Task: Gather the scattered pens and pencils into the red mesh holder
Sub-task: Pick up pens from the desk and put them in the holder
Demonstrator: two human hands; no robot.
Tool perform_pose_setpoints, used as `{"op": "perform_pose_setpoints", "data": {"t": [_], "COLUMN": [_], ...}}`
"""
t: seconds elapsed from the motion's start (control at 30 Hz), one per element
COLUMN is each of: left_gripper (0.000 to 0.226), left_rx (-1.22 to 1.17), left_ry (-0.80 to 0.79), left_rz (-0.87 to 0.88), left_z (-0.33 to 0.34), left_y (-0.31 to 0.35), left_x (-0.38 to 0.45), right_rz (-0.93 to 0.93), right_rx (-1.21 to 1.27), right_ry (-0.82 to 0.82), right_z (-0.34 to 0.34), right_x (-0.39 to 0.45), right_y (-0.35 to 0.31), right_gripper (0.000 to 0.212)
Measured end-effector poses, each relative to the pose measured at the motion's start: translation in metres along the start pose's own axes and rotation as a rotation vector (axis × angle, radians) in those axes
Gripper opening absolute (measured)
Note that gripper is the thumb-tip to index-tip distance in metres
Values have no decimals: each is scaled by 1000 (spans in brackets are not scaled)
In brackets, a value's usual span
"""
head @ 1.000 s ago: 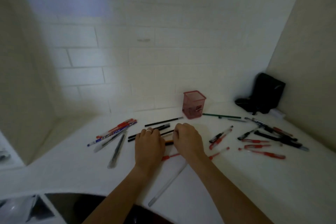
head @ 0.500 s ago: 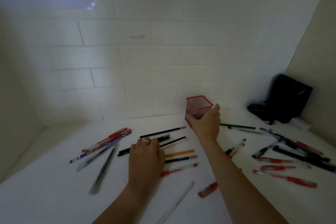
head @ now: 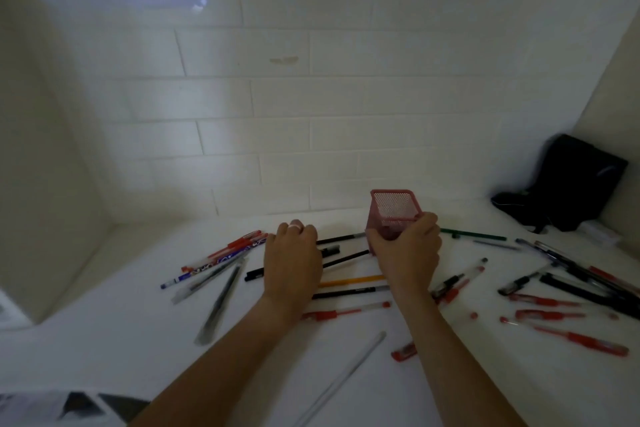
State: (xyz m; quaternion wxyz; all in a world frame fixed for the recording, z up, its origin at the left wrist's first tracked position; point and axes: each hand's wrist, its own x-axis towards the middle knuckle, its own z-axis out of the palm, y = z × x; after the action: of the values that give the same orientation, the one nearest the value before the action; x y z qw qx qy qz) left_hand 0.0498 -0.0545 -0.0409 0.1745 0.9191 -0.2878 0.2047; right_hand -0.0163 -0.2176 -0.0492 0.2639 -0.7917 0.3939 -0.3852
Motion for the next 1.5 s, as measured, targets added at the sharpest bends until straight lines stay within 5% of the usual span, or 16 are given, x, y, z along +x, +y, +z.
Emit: {"op": "perform_pose_setpoints", "data": {"t": [0.2,0.47,0.63,0.77,0.87,1.13,1.27,1.5], "left_gripper": [24,15,6,10,18,16,22,16], "left_rx": [165,172,-156,-608,-717,-239,-183,-462], "left_ry": [-281,-92,141,152,143,-188,-163,40], "left_rz": [114,78,36,105,208,158,94,59], "left_z": [22,6,-36,-58,-51,9,20,0], "left_y": [-18,-28,-15,39,82,121,124,96], "left_x": [43,47,51,67,84,109,114,101], "right_rz": [-20,-31,-34,-35,-24,-24,-27,-18], "right_rx": [-38,-46,-40,-43,-34,-19,-13,169], "right_ry": [35,43,38,31,27,31,45,-52], "right_z": [2,4,3,1,0,1,3,6], "right_x": [-3,-4,-4,-5,-5,-3,-2,-2], "right_y": [-1,0,0,-1,-1,2,3,10], "right_gripper": [88,87,87,91,92,78,71,83]}}
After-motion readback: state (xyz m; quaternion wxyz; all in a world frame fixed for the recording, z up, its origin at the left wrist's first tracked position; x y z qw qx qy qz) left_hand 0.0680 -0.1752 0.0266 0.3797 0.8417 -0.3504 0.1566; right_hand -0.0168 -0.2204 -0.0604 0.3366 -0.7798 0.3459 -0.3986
